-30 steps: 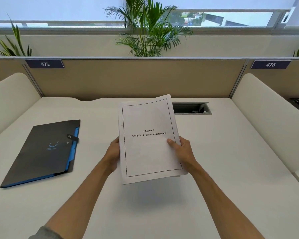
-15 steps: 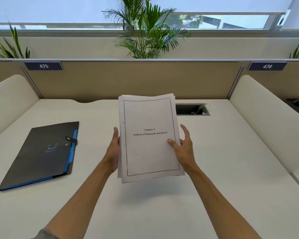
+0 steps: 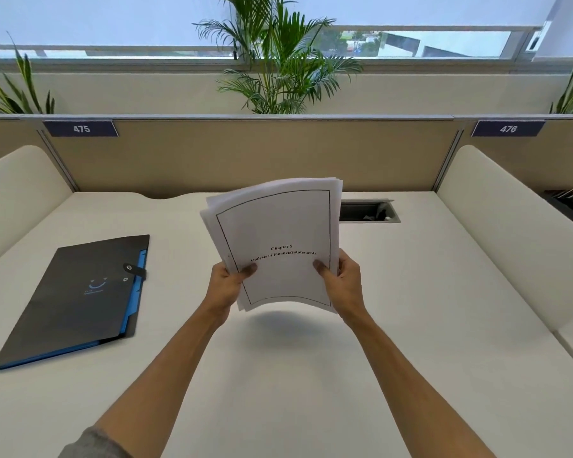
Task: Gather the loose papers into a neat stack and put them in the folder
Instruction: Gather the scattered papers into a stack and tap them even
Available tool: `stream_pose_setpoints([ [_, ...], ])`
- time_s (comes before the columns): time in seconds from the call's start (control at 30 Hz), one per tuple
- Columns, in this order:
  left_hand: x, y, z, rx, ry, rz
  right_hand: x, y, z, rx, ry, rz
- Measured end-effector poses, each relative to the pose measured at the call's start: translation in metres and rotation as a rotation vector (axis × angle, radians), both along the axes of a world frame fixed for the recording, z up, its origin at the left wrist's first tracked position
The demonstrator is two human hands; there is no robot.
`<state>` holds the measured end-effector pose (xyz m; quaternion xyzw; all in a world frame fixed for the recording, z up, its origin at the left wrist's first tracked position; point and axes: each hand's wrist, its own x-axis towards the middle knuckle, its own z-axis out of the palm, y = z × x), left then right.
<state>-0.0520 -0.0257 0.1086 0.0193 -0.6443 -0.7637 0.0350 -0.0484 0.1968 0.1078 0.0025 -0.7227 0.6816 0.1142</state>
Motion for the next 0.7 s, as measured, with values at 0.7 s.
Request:
stream_pose_setpoints([
  [0.7,-0.015,0.010,0.025,-0.039,0.067,-0.046,-0.006,0.012,0.026,-0.029,0.069,0.002],
])
